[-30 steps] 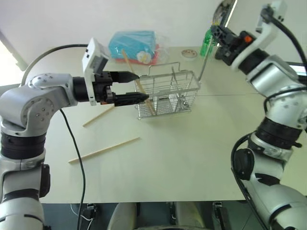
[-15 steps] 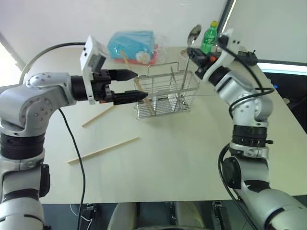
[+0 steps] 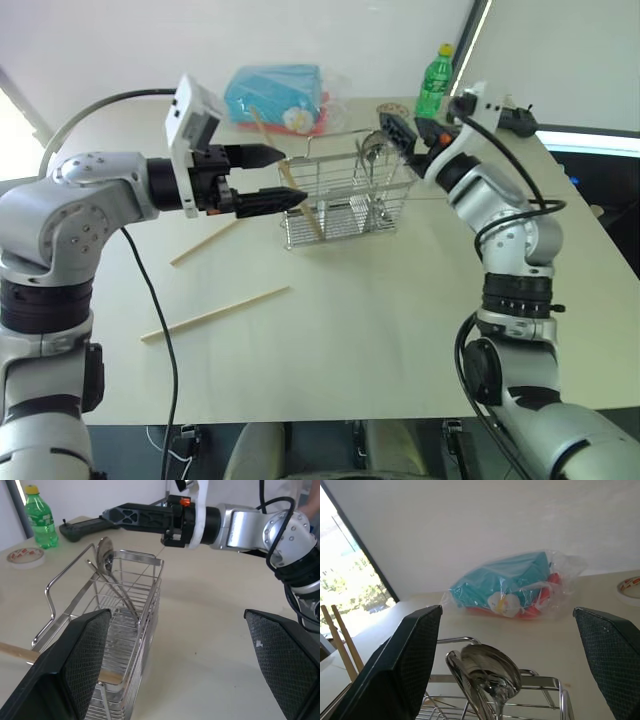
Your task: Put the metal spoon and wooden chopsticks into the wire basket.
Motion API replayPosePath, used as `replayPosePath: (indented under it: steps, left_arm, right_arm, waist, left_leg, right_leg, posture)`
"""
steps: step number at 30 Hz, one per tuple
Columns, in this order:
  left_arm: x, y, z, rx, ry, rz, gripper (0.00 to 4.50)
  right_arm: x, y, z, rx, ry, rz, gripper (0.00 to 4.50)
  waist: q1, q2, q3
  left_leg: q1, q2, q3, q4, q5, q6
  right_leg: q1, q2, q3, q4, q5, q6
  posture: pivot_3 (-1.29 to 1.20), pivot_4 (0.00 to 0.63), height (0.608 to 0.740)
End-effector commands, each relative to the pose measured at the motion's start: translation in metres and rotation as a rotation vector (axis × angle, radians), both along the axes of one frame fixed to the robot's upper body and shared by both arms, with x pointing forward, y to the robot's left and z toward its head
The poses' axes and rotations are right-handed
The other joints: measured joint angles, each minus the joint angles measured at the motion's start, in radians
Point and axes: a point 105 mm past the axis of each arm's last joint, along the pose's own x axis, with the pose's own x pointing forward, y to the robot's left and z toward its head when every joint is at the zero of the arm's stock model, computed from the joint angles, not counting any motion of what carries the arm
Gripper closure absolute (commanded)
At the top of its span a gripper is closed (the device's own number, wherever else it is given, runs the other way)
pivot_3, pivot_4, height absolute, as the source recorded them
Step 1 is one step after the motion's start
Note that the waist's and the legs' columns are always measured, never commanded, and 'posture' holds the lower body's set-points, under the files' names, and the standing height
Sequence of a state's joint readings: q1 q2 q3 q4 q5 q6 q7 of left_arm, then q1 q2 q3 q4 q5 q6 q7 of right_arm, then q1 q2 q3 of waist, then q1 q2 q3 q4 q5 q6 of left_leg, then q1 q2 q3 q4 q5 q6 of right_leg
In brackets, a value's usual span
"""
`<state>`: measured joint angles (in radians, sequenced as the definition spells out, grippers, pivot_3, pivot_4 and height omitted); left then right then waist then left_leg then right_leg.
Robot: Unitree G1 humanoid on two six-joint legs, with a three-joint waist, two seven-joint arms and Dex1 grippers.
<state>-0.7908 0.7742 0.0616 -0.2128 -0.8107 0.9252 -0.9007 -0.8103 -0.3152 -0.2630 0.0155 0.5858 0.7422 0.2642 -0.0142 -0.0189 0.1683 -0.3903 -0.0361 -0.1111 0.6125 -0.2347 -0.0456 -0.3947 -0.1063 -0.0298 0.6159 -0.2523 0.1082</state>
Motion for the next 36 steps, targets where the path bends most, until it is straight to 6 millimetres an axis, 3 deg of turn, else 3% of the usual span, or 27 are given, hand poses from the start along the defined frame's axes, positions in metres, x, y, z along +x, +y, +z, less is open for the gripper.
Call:
replayPosePath:
  steps: [1,5,9,14,18,23,31,36]
  left_arm:
    - [0.0,0.013,0.014,0.018,-0.07,0.031,0.0]
    - [0.004,0.031,0.014,0.071,-0.072,0.064,0.0]
    - [0.016,0.063,0.006,0.157,-0.057,0.133,0.0]
    - [0.032,0.116,-0.037,0.424,0.03,0.189,0.0]
    - [0.052,0.135,-0.07,0.526,0.07,0.24,0.0]
    - [0.074,0.132,-0.098,0.618,0.088,0.226,0.0]
    - [0.119,0.098,-0.102,0.597,0.051,0.325,0.0]
    - [0.133,0.084,-0.11,0.595,0.059,0.4,0.0]
  right_arm:
    - [-0.031,-0.017,0.033,-0.063,-0.089,0.068,0.06]
    - [-0.068,-0.023,0.045,-0.212,-0.096,0.206,0.06]
    - [-0.106,-0.028,0.042,-0.363,-0.07,0.348,0.06]
    - [-0.163,-0.015,0.02,-0.482,0.017,0.603,0.06]
    - [-0.172,-0.008,0.006,-0.477,0.044,0.615,0.06]
    - [-0.184,-0.004,-0.009,-0.476,0.096,0.617,0.06]
    - [-0.195,-0.001,-0.018,-0.432,0.126,0.577,0.06]
    - [-0.201,0.003,-0.02,-0.407,0.139,0.551,0.06]
  waist:
    - [0.003,0.0,0.0]
    - [0.001,0.001,0.0]
    - [-0.003,0.0,0.0]
    - [0.002,0.001,0.0]
    - [0.007,0.0,0.0]
    - [0.027,-0.004,0.0]
    - [0.028,-0.007,0.0]
    - [0.022,-0.008,0.001]
  left_leg:
    - [0.0,0.0,0.0,0.0,0.0,0.0]
    - [-0.001,0.0,0.001,0.0,0.0,0.0]
    - [0.001,0.001,0.0,0.0,-0.001,0.002]
    - [0.001,0.003,0.001,0.0,-0.001,0.002]
    - [0.0,0.003,0.001,0.001,-0.001,0.002]
    - [-0.002,0.001,0.001,0.003,-0.001,0.002]
    - [-0.004,-0.004,0.002,0.002,-0.002,0.002]
    - [-0.003,-0.003,0.002,0.002,-0.002,0.003]
  right_leg:
    - [0.0,0.0,0.0,0.0,0.0,0.0]
    - [0.0,0.0,0.0,-0.001,0.0,0.0]
    - [0.001,0.002,0.0,-0.001,-0.001,0.0]
    - [0.001,0.002,0.0,-0.002,-0.002,-0.004]
    - [0.002,0.002,0.0,-0.003,-0.003,-0.005]
    - [0.001,-0.002,0.0,-0.003,-0.002,-0.005]
    - [0.001,-0.008,-0.003,-0.004,0.002,0.007]
    - [0.002,-0.008,-0.003,-0.003,0.002,0.008]
  posture:
    - [0.0,0.15,0.72]
    - [0.0,0.15,0.72]
    - [0.0,0.15,0.72]
    - [0.0,0.15,0.72]
    - [0.0,0.15,0.72]
    - [0.0,0.15,0.72]
    - [0.0,0.15,0.72]
    - [0.0,0.15,0.72]
